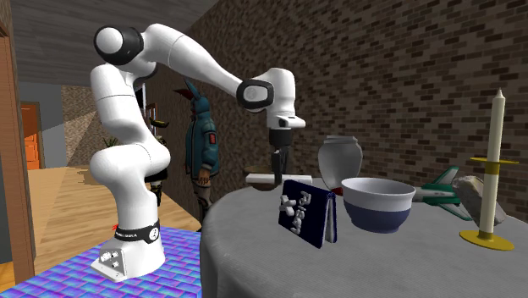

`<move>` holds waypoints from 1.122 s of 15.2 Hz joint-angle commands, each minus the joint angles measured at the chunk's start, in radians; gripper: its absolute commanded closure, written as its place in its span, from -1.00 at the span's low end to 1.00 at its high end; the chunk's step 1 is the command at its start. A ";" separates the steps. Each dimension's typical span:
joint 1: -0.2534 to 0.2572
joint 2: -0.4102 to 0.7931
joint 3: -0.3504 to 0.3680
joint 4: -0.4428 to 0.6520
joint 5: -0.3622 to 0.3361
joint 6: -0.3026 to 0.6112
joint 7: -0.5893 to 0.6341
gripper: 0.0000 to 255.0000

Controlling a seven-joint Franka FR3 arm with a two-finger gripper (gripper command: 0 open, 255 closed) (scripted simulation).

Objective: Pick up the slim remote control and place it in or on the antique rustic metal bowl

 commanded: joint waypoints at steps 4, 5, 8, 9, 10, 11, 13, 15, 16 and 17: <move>0.000 -0.025 -0.006 0.048 0.001 -0.073 -0.001 1.00; 0.000 -0.029 -0.007 0.058 0.001 -0.088 -0.001 1.00; -0.001 -0.040 -0.011 0.090 0.000 -0.129 -0.001 1.00; -0.001 -0.043 -0.012 0.101 0.000 -0.143 -0.001 1.00; -0.001 -0.046 -0.013 0.112 0.000 -0.157 -0.001 1.00; -0.002 -0.048 -0.014 0.123 0.000 -0.171 -0.001 1.00; 0.009 -0.057 0.001 0.126 0.007 -0.180 0.022 1.00; 0.030 -0.067 0.034 0.120 0.021 -0.181 0.068 1.00; 0.041 -0.071 0.051 0.119 0.028 -0.182 0.091 1.00; 0.051 -0.073 0.067 0.119 0.035 -0.182 0.115 1.00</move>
